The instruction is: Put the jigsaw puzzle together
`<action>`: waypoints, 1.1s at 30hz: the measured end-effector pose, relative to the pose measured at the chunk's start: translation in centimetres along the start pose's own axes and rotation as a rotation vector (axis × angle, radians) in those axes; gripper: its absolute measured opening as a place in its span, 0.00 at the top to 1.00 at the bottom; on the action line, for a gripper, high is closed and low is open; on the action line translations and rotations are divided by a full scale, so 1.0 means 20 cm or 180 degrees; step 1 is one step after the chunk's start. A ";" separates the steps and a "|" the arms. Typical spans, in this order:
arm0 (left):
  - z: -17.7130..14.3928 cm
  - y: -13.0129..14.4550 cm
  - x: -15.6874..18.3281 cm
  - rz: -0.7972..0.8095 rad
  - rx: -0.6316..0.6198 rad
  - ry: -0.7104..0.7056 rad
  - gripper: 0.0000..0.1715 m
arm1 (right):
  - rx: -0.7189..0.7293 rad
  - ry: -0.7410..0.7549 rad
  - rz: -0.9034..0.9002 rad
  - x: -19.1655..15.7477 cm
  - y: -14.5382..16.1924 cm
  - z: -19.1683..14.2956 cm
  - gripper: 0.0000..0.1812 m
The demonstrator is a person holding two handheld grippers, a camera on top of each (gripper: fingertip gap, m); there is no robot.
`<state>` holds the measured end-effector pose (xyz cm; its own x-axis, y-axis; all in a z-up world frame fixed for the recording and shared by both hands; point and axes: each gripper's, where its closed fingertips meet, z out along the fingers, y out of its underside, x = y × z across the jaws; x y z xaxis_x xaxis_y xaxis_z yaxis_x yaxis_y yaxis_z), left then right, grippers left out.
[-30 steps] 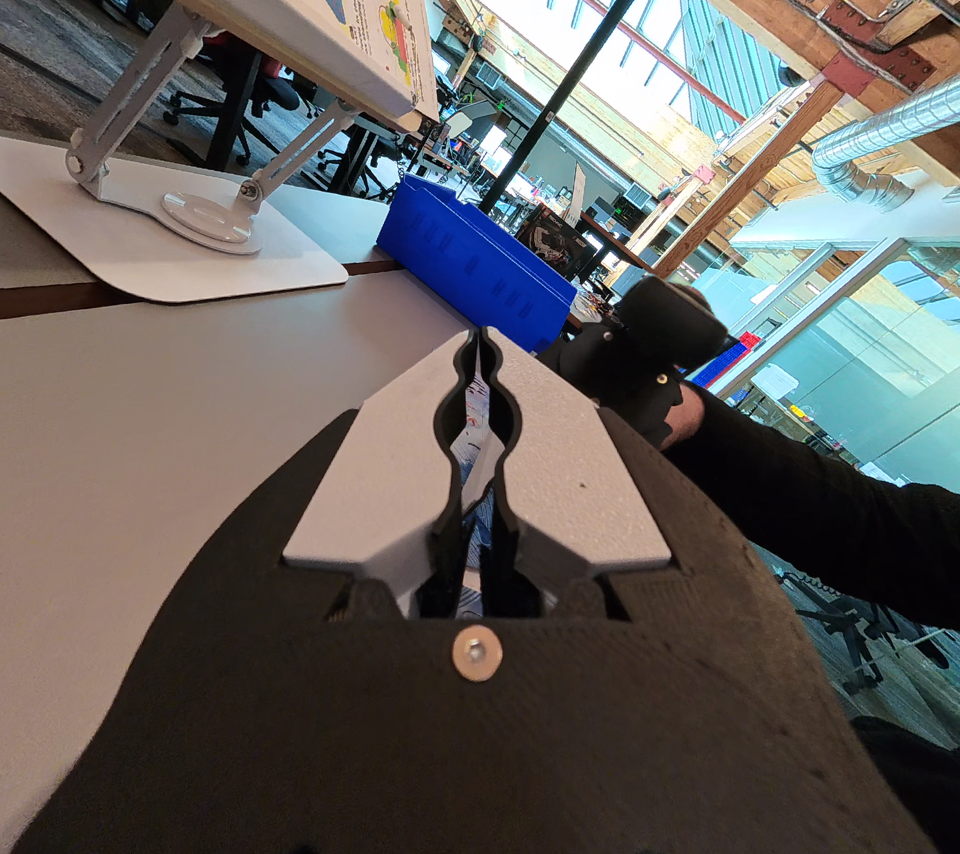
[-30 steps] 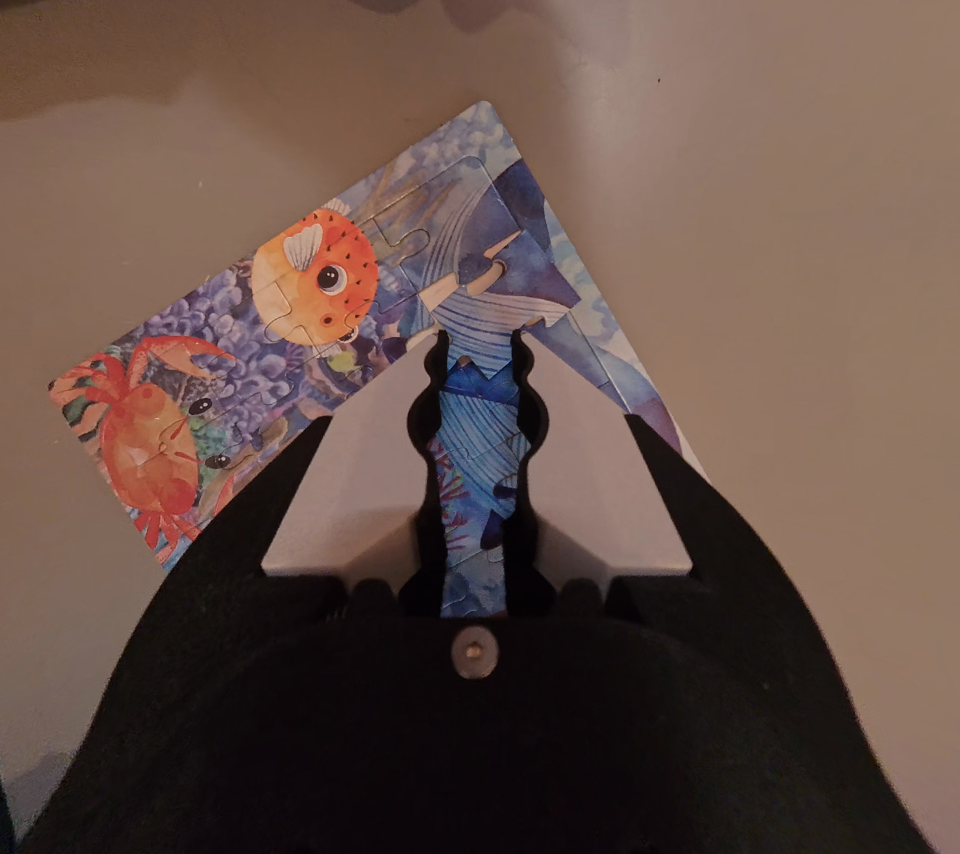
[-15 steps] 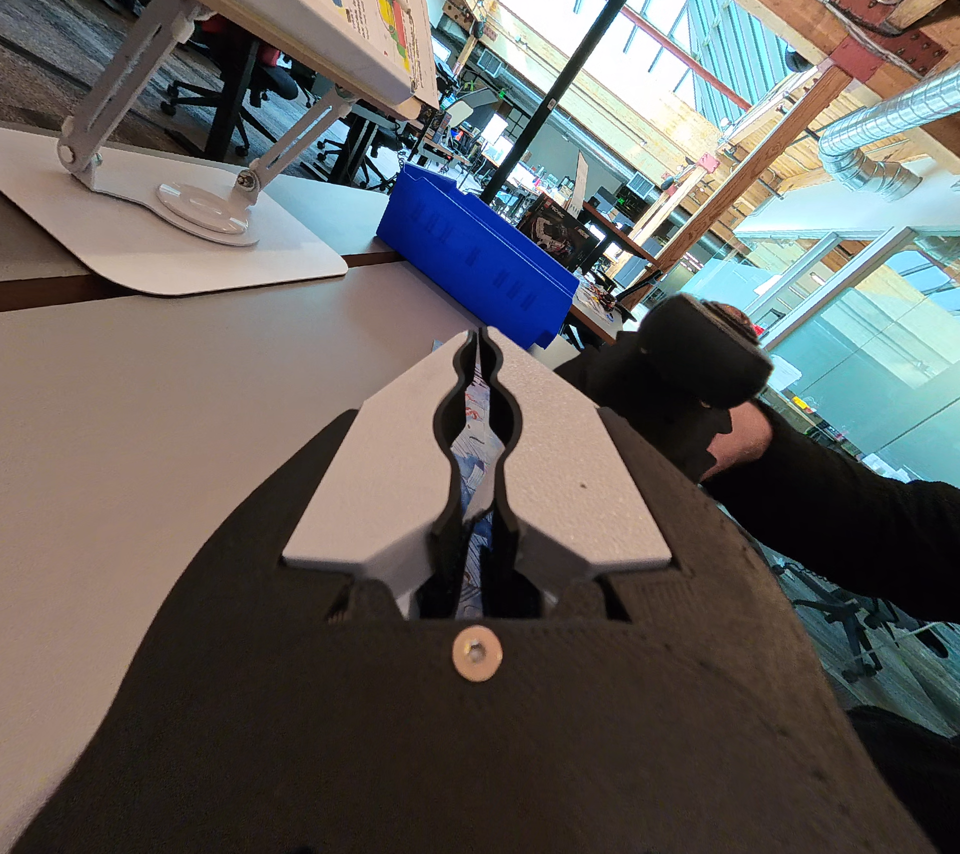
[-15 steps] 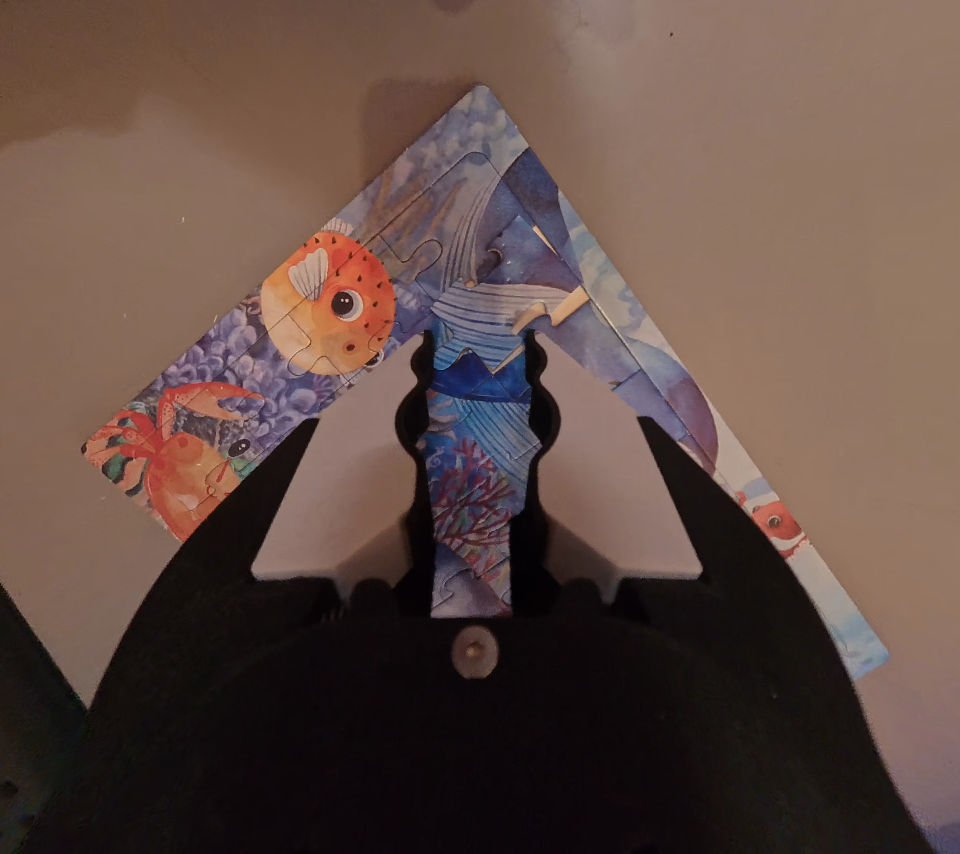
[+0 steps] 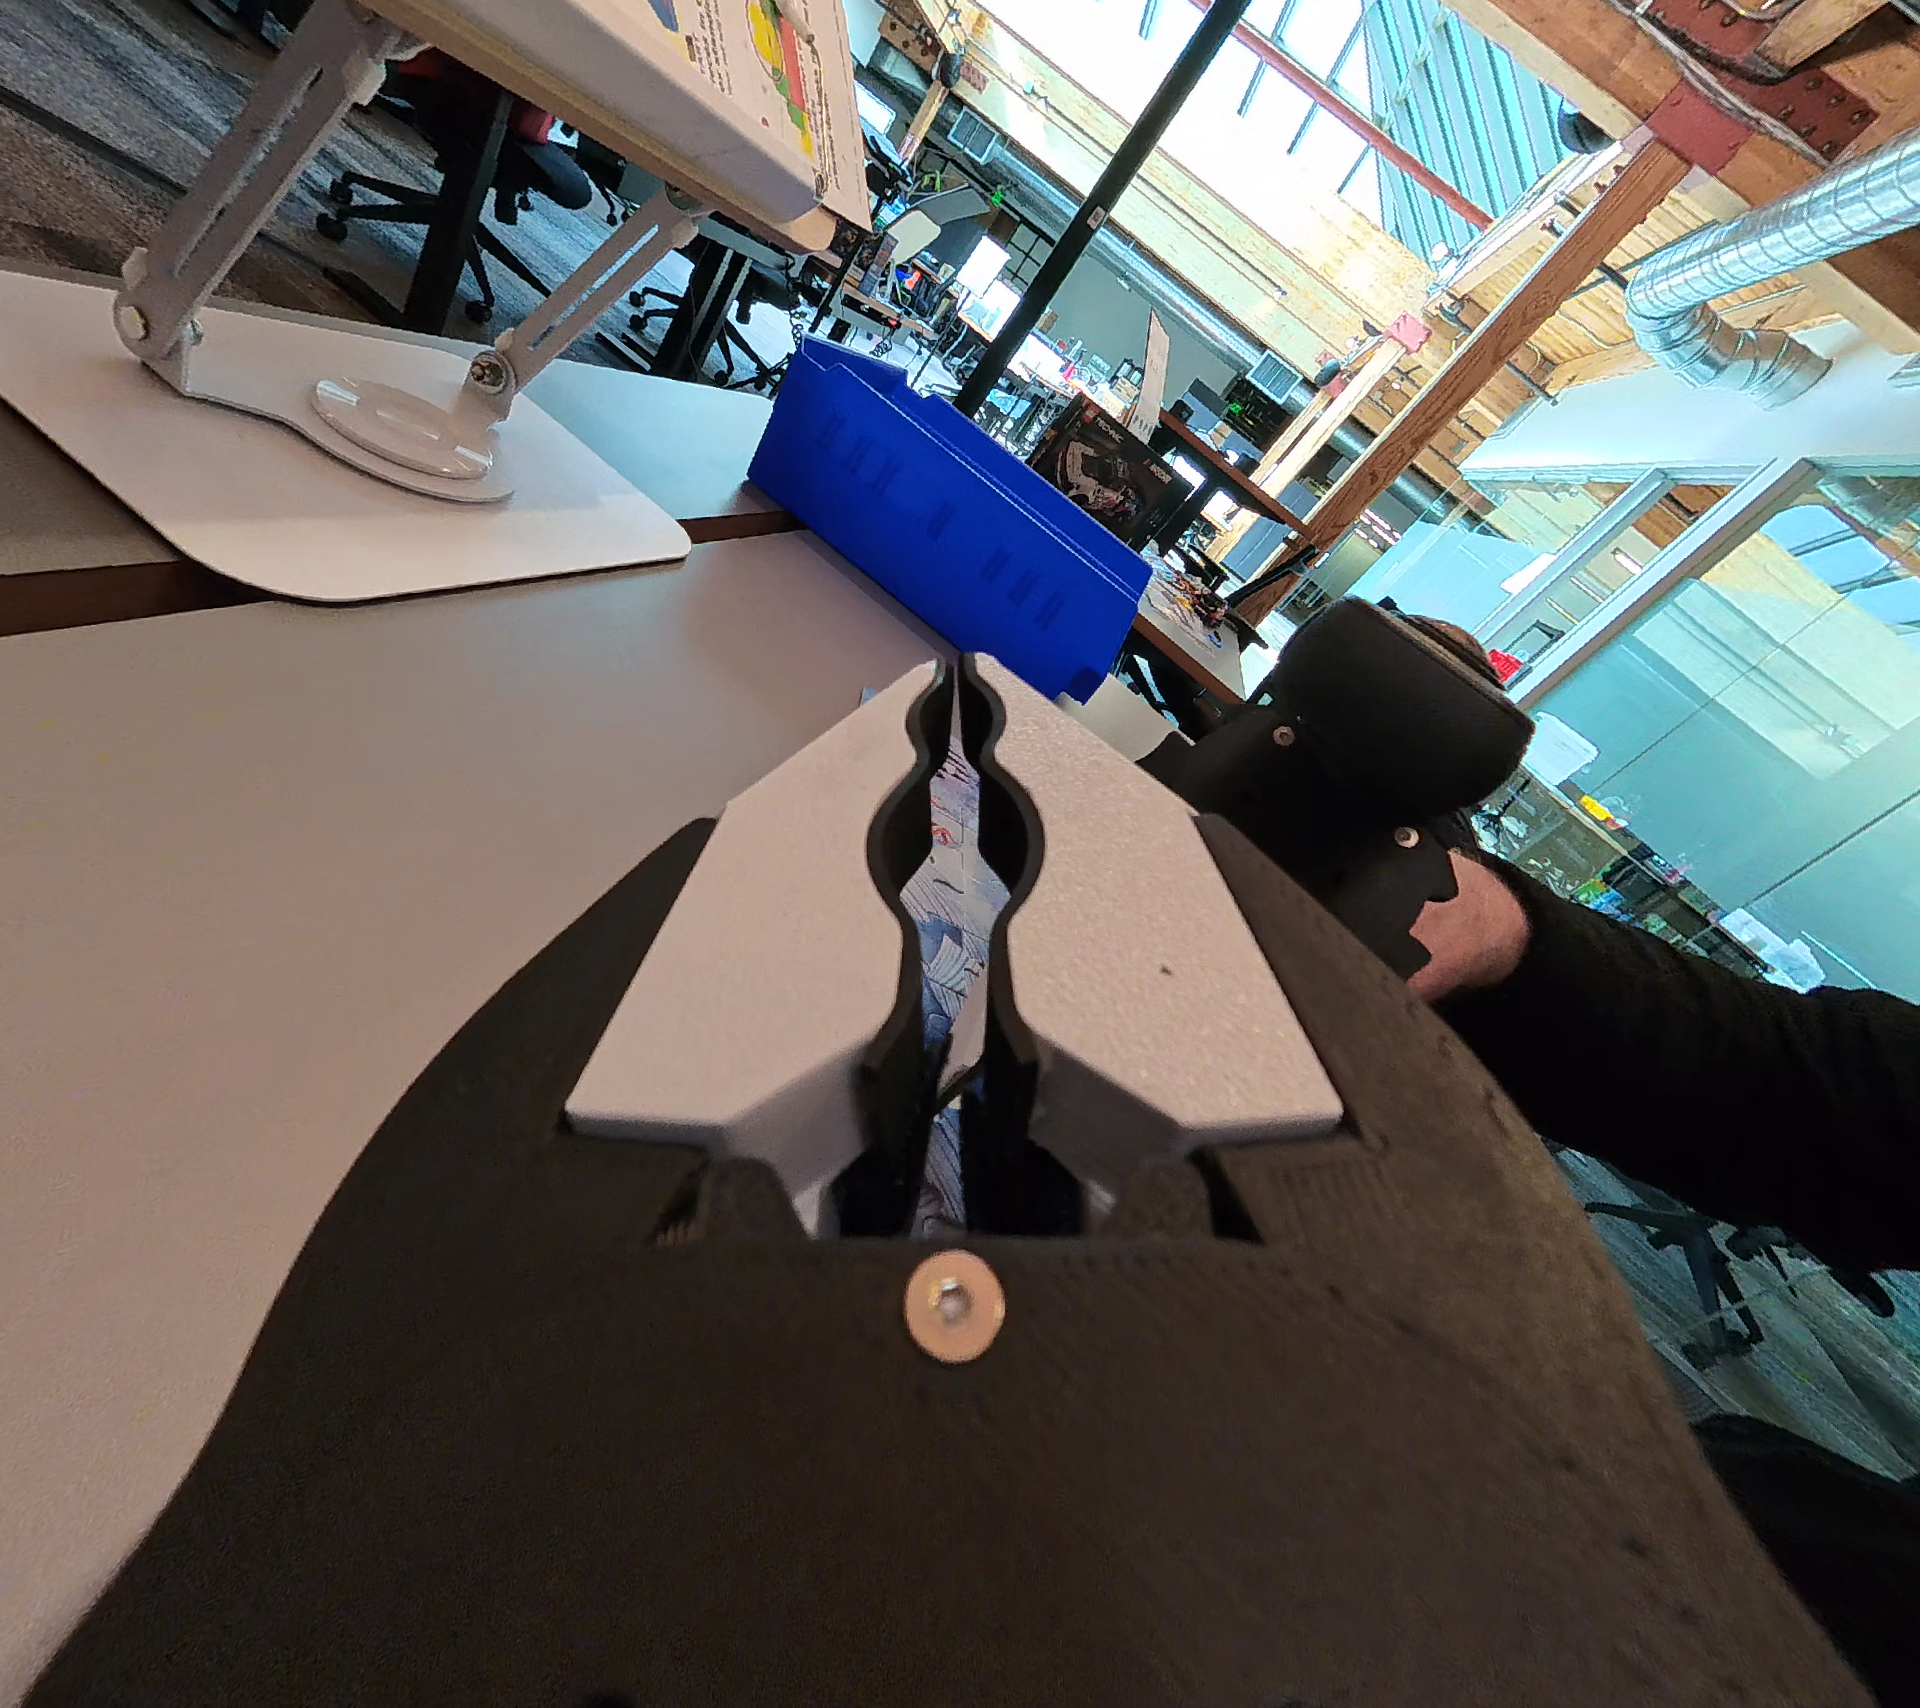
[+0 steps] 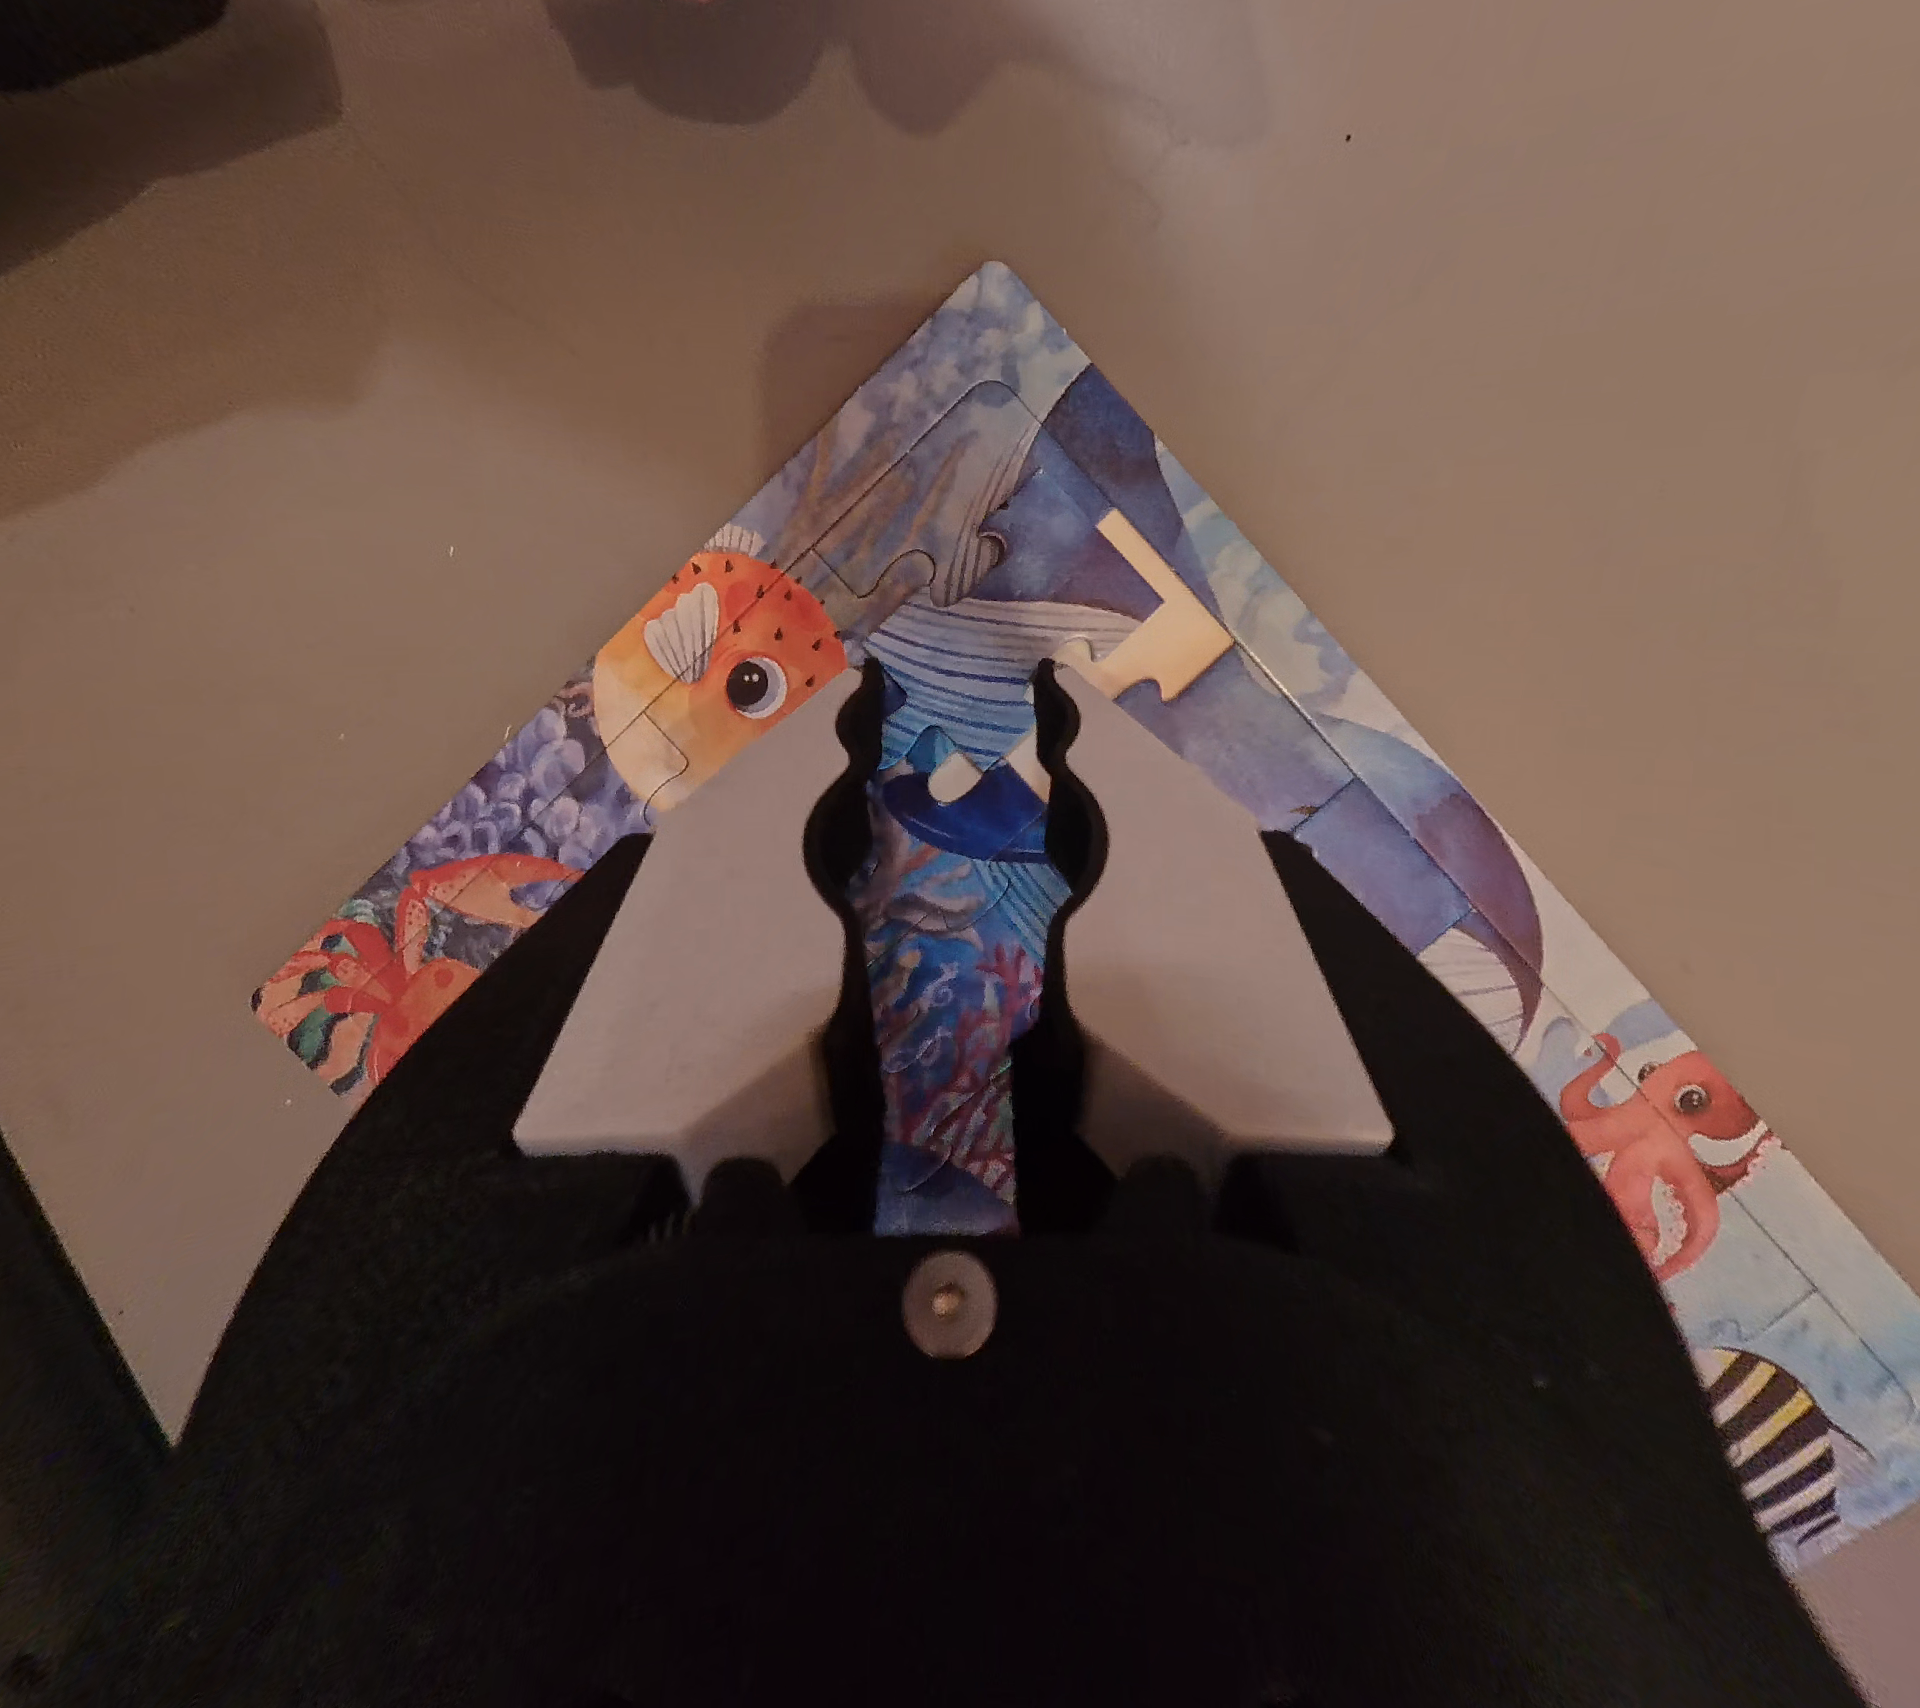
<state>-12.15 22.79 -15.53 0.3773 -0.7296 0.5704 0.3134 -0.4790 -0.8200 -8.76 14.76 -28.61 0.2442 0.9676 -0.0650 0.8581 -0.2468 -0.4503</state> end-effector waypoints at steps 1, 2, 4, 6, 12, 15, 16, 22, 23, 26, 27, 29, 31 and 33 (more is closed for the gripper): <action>0.00 0.00 0.00 0.0003 -0.0003 0.0000 1.00 | -0.0008 0.0017 -0.0001 0.00 0.00 0.00 0.85; 0.00 0.00 0.00 0.0005 -0.0005 -0.0001 1.00 | -0.0019 0.0036 -0.0012 0.01 0.01 -0.01 0.85; 0.00 0.00 0.00 0.0005 -0.0003 -0.0001 1.00 | -0.0049 0.0082 -0.0025 0.02 0.01 -0.02 0.86; 0.00 0.00 0.00 0.0005 -0.0004 -0.0003 1.00 | -0.0078 0.0120 -0.0044 0.04 0.01 -0.03 0.86; 0.00 0.00 0.00 0.0003 -0.0012 -0.0009 1.00 | -0.0282 0.0170 -0.0147 0.07 0.04 -0.03 0.86; 0.00 0.00 -0.01 0.0000 -0.0011 -0.0011 1.00 | -0.0340 0.0149 -0.0173 0.07 0.03 -0.02 0.86; 0.00 0.00 -0.01 -0.0001 -0.0010 -0.0011 1.00 | -0.0355 0.0144 -0.0202 0.07 0.03 -0.02 0.86; 0.00 0.01 -0.01 0.0003 -0.0016 -0.0009 1.00 | -0.0453 0.0141 -0.0241 0.07 0.04 -0.03 0.81; 0.00 0.00 0.00 0.0003 -0.0011 -0.0008 1.00 | -0.0459 0.0152 -0.0242 0.08 0.04 -0.04 0.78; -0.01 0.00 -0.01 0.0002 0.0007 -0.0017 1.00 | -0.0343 0.0172 -0.0238 0.08 0.01 -0.06 0.79; -0.01 0.00 -0.01 0.0003 0.0016 -0.0025 1.00 | -0.0296 0.0170 -0.0239 0.08 0.00 -0.07 0.81; -0.01 -0.01 -0.02 0.0011 0.0036 -0.0046 1.00 | -0.0181 0.0200 -0.0268 0.10 -0.03 -0.06 0.90; -0.02 -0.02 -0.02 0.0008 0.0062 -0.0052 1.00 | 0.0013 0.0253 -0.0272 0.13 -0.07 -0.05 1.00; -0.03 -0.03 -0.02 0.0010 0.0078 -0.0058 1.00 | -0.0049 0.0248 -0.0205 0.15 -0.04 0.01 1.00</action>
<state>-13.00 23.07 -15.33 0.3941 -0.7219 0.5688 0.3334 -0.4645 -0.8204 -8.72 17.89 -28.61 0.2221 0.9744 0.0335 0.8799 -0.1855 -0.4374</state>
